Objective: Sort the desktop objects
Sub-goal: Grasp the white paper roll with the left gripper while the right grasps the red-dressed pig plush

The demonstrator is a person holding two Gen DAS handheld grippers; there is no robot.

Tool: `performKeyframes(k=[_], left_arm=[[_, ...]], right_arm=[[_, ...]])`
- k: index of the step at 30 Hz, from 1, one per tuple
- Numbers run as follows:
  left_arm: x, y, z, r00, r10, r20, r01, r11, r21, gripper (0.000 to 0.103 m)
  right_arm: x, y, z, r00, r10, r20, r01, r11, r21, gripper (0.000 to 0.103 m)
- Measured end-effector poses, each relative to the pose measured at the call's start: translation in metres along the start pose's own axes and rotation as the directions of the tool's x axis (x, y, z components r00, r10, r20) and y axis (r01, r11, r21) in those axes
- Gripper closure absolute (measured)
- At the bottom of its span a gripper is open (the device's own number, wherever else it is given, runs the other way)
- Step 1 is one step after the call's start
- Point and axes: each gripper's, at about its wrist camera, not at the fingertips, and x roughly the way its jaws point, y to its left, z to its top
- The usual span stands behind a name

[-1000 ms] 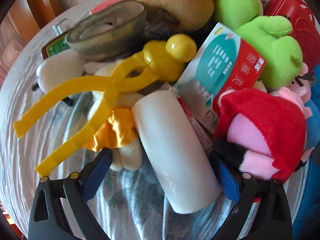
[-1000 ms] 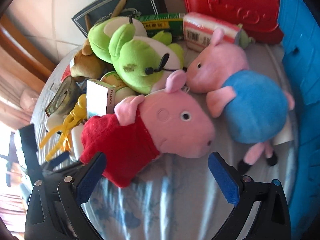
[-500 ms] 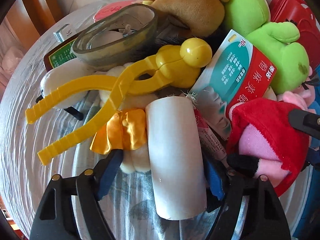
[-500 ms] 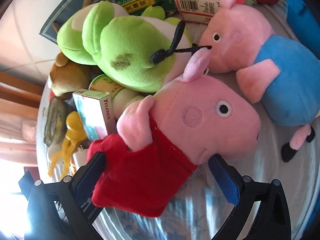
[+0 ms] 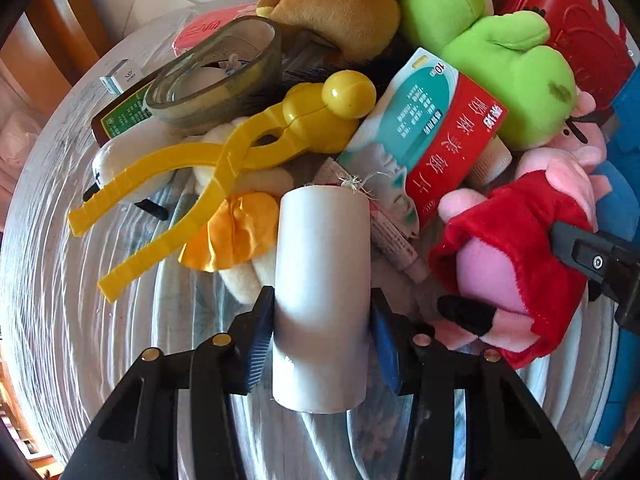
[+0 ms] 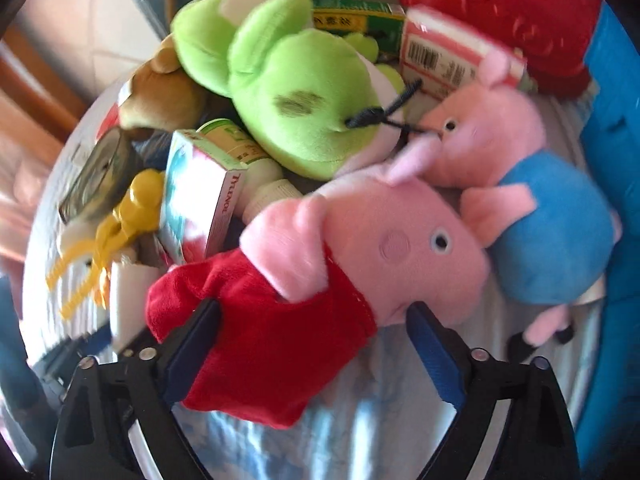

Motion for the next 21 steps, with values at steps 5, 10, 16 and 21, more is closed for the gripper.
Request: performKeyframes(k=[5, 10, 16, 21], left_arm=[[-0.012, -0.001, -0.004, 0.998, -0.050, 0.035, 0.050, 0.999, -0.001, 0.058], [-0.043, -0.006, 0.017, 0.983, -0.065, 0.171, 0.060, 0.998, 0.031, 0.058], [-0.034, 0.002, 0.048, 0.974, -0.088, 0.210, 0.076, 0.995, 0.063, 0.058], [0.004, 0.003, 0.035, 0.983, -0.104, 0.154, 0.097, 0.994, 0.053, 0.058]], right_arm=[[-0.007, -0.019, -0.005, 0.993, 0.105, -0.057, -0.099, 0.990, 0.104, 0.015], [0.006, -0.037, -0.006, 0.970, 0.234, -0.065, -0.205, 0.931, 0.303, 0.007], [0.018, -0.031, 0.010, 0.964, 0.262, -0.046, -0.226, 0.896, 0.381, 0.000], [0.036, -0.019, 0.019, 0.988, 0.130, -0.080, -0.099, 0.944, 0.314, 0.000]])
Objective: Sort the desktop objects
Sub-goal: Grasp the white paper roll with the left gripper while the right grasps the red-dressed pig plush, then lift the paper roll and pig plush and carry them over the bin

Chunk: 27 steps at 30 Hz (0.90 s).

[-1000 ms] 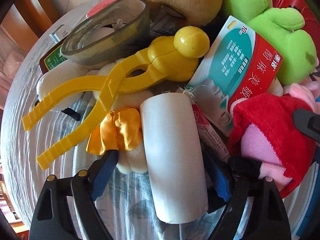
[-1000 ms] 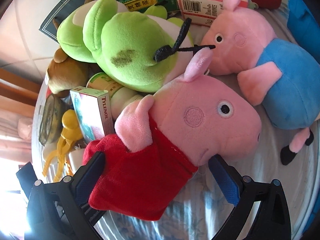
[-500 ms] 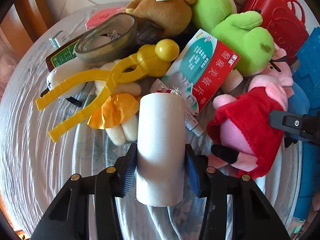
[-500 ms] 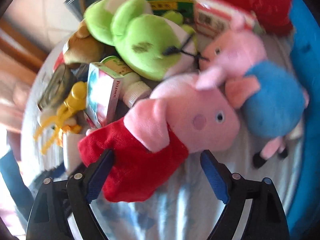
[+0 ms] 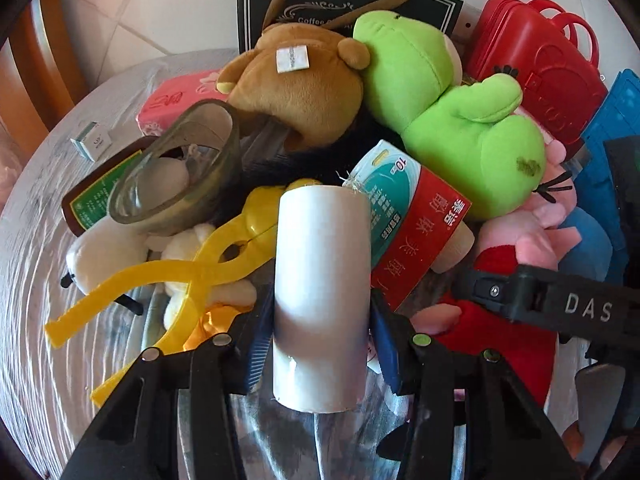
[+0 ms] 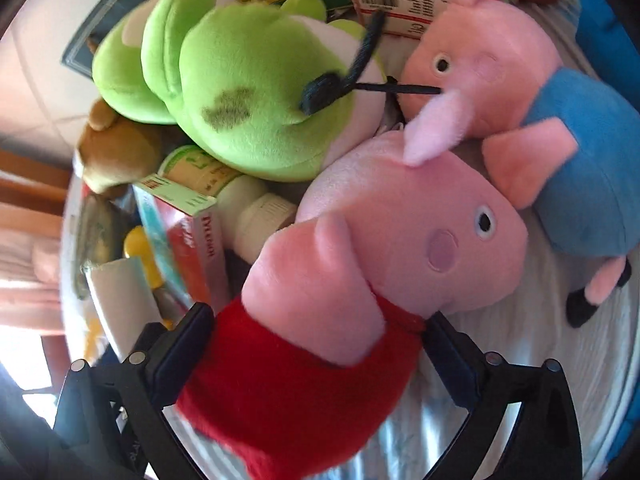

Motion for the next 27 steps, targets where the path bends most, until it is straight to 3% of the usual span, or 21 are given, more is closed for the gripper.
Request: performKeyframes(k=[5, 10, 14, 17, 27], left_arm=[[0.006, -0.002, -0.007, 1.000, 0.001, -0.028, -0.001, 1.000, -0.005, 0.058], [-0.018, -0.008, -0.021, 1.000, -0.008, -0.009, 0.008, 1.000, 0.008, 0.058], [-0.037, -0.013, -0.040, 1.000, -0.023, 0.002, 0.023, 1.000, 0.020, 0.058], [-0.047, -0.017, -0.050, 0.999, -0.032, 0.009, 0.031, 0.999, 0.020, 0.058], [-0.109, -0.038, -0.060, 0.993, -0.019, 0.114, 0.013, 0.998, 0.055, 0.058]], right_arm=[[0.002, 0.007, -0.009, 0.998, -0.050, 0.025, 0.052, 0.994, -0.092, 0.004], [-0.015, -0.003, -0.024, 0.999, -0.028, 0.024, 0.031, 0.993, -0.117, 0.020], [-0.028, -0.011, -0.051, 0.996, -0.085, 0.039, 0.091, 0.971, -0.222, 0.024], [-0.042, -0.016, -0.066, 0.995, -0.076, 0.061, 0.089, 0.964, -0.251, 0.027], [-0.097, -0.011, -0.095, 0.970, -0.053, 0.237, 0.129, 0.940, -0.317, 0.031]])
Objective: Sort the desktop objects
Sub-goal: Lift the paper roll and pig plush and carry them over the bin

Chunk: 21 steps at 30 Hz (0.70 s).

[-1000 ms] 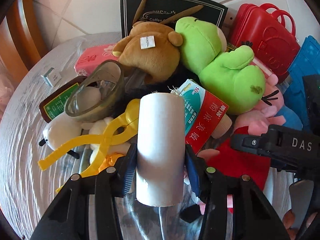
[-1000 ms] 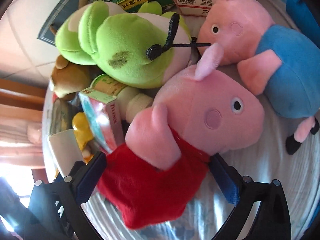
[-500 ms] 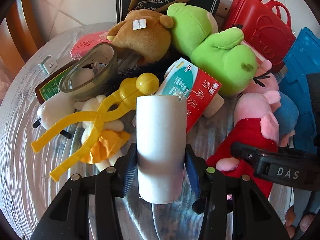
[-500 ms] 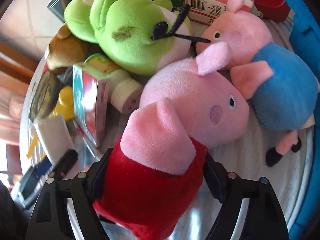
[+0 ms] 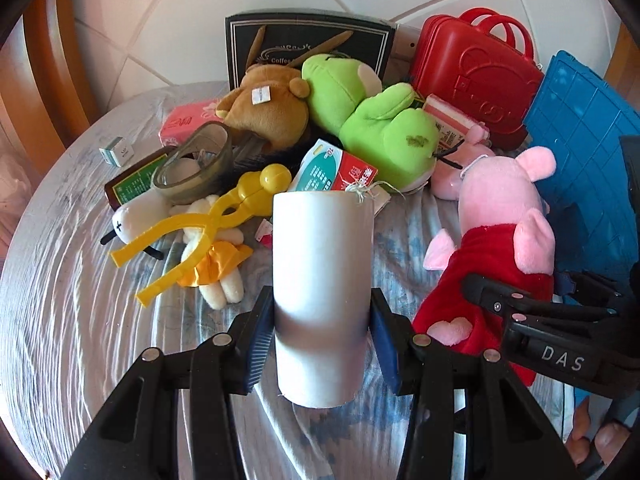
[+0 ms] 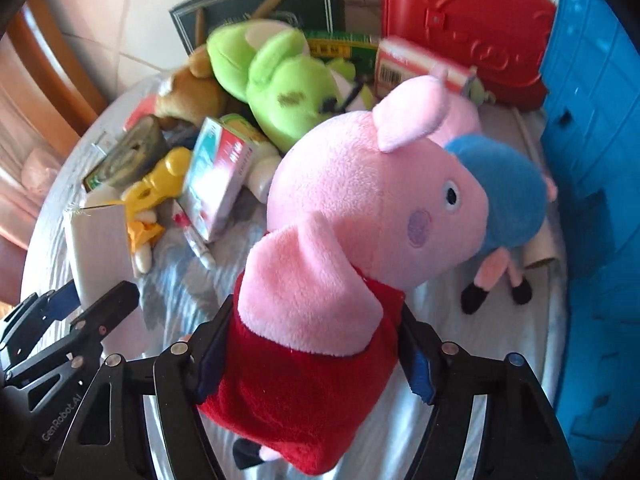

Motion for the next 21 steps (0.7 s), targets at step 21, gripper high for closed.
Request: performKeyframes(k=[21], left_arm=[[-0.167, -0.097, 0.021, 0.935, -0.100, 0.341, 0.050, 0.987, 0.152, 0.058]], right_arm=[[-0.264, -0.026, -0.042, 0.752, -0.142, 0.644, 0.162, 0.986, 0.028, 0.031]])
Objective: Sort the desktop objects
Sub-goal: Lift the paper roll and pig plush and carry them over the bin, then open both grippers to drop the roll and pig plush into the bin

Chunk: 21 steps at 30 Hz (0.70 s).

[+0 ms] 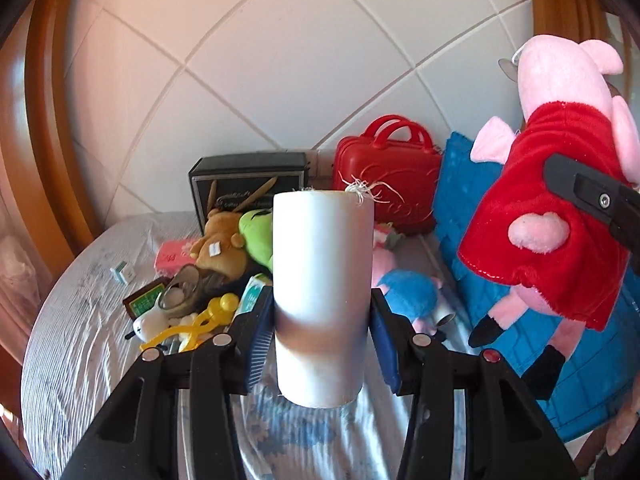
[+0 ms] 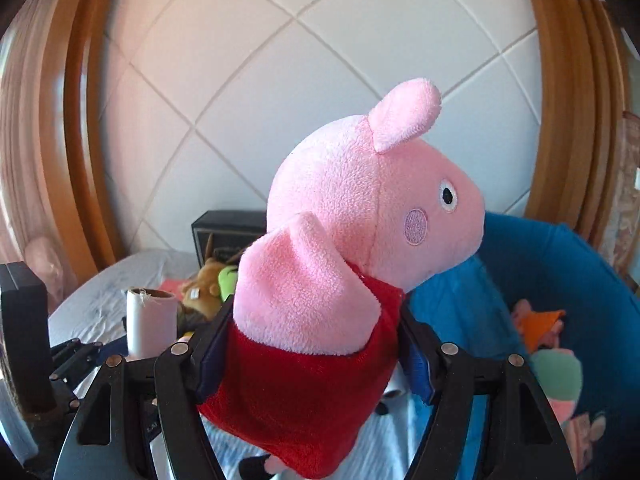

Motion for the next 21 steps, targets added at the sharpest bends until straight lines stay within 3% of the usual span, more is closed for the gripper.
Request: performKeyframes(k=[6, 12, 21], left_arm=[[-0.031, -0.083, 0.030, 0.989, -0.111, 0.096, 0.104, 0.992, 0.075, 0.058], [-0.045, -0.180, 0.043, 0.966, -0.229, 0.121, 0.209, 0.965, 0.159, 0.058], [-0.049, -0.312, 0.033, 0.943, -0.327, 0.070, 0.302, 0.922, 0.241, 0.058]], right_arm=[[-0.063, -0.066, 0.017, 0.984, -0.133, 0.117, 0.129, 0.991, 0.038, 0.031], [-0.106, -0.148, 0.015, 0.943, -0.288, 0.166, 0.282, 0.958, 0.056, 0.031], [-0.117, -0.255, -0.015, 0.893, -0.434, 0.120, 0.434, 0.901, 0.027, 0.030]])
